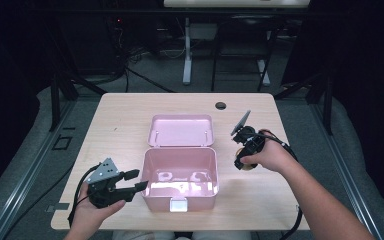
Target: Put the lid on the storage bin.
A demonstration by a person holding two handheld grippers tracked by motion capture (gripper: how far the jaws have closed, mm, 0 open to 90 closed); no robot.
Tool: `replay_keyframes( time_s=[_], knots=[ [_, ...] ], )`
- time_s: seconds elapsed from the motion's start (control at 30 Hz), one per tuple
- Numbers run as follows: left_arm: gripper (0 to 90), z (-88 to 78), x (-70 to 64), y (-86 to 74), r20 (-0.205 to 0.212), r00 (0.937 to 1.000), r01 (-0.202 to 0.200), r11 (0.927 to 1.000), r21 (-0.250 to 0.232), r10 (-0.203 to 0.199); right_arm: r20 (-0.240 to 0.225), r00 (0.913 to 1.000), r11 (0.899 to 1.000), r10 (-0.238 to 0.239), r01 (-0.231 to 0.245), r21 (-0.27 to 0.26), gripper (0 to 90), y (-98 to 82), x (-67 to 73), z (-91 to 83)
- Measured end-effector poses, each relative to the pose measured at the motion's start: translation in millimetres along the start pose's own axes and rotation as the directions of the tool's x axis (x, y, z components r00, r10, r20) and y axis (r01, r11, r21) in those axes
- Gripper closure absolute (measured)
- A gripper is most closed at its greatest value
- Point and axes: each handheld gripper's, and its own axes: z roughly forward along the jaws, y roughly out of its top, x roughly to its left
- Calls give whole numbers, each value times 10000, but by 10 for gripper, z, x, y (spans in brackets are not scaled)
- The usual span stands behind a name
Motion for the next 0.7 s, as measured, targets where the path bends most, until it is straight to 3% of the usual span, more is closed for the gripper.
replay_keyframes(
  time_s=[0.4,0.7],
  knots=[
    [482,-5,13,-4,7,10000,27,10000,32,-27,-99,9981,9980,-613,611,-152,197,223,182,-257],
    [482,-9,25,-6,22,10000,-23,10000,54,23,-234,9895,9893,-1426,1418,-327,197,409,413,-360]
  ],
)
